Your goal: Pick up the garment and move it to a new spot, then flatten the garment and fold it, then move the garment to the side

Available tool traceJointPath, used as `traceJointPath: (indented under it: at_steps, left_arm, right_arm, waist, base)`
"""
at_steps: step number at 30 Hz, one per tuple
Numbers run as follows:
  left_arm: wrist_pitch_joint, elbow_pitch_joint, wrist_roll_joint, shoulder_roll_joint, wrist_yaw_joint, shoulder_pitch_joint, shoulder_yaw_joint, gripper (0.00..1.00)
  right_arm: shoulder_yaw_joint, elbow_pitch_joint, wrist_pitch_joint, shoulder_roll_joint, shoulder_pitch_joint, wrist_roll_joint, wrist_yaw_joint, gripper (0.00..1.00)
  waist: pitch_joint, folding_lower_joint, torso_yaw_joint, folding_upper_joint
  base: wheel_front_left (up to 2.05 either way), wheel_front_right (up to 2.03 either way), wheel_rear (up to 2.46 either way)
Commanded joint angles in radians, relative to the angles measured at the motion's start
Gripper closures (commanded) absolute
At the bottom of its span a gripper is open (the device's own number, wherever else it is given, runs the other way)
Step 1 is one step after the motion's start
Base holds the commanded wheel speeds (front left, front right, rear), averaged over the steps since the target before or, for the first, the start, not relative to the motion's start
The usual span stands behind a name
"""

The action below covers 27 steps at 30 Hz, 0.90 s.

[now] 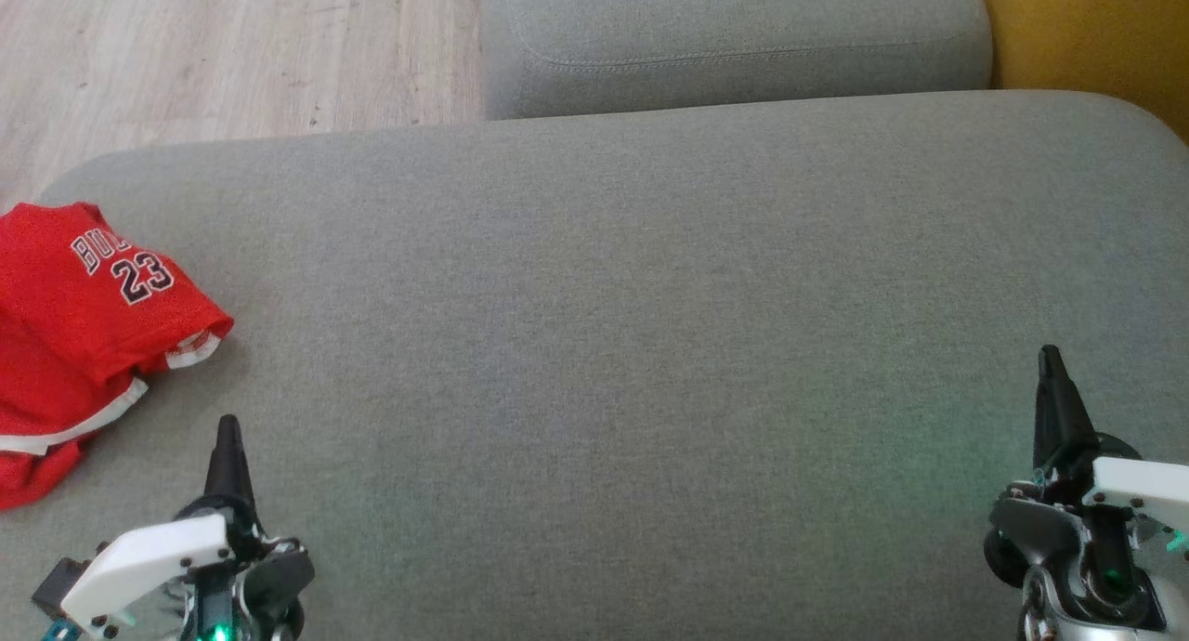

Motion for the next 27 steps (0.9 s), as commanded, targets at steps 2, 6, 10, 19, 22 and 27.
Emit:
traceJointPath:
  at_steps: [2,6,10,19,22,27]
  left_arm:
    - [0.003,-0.038,-0.005,0.004,-0.006,-0.030,0.039,1.00]
    - [0.003,-0.038,-0.005,0.004,-0.006,-0.030,0.039,1.00]
    - [0.003,-0.038,-0.005,0.004,-0.006,-0.030,0.039,1.00]
    - [-0.001,0.039,0.001,-0.001,0.001,0.011,-0.007,0.00]
    - [-0.009,0.041,0.006,0.000,0.001,0.004,-0.007,0.00]
    - [-0.025,0.046,0.036,0.005,0.001,-0.007,-0.014,0.00]
  right_arm:
    - [0.021,-0.038,0.007,-0.005,-0.022,0.007,0.004,1.00]
    - [0.021,-0.038,0.007,-0.005,-0.022,0.007,0.004,1.00]
    - [0.021,-0.038,0.007,-0.005,-0.022,0.007,0.004,1.00]
    - [0.001,0.041,0.000,0.003,0.008,-0.001,0.000,0.00]
    - [0.001,0.035,-0.003,0.001,0.003,-0.003,0.000,0.00]
    - [0.006,0.030,-0.014,-0.005,-0.006,-0.017,0.000,0.00]
  waist:
    - [0.000,0.0000,0.000,0.0000]
    - [0.000,0.0000,0.000,0.0000]
    - [0.000,0.0000,0.000,0.0000]
    - [0.000,0.0000,0.000,0.0000]
    - [0.001,0.0000,0.000,0.0000]
    - [0.001,0.0000,0.000,0.0000]
  base:
    - [0.00,0.00,0.00]
    - [0.00,0.00,0.00]
    - [0.00,0.00,0.00]
    - [0.00,0.00,0.00]
    - [0.00,0.00,0.00]
    - [0.00,0.00,0.00]
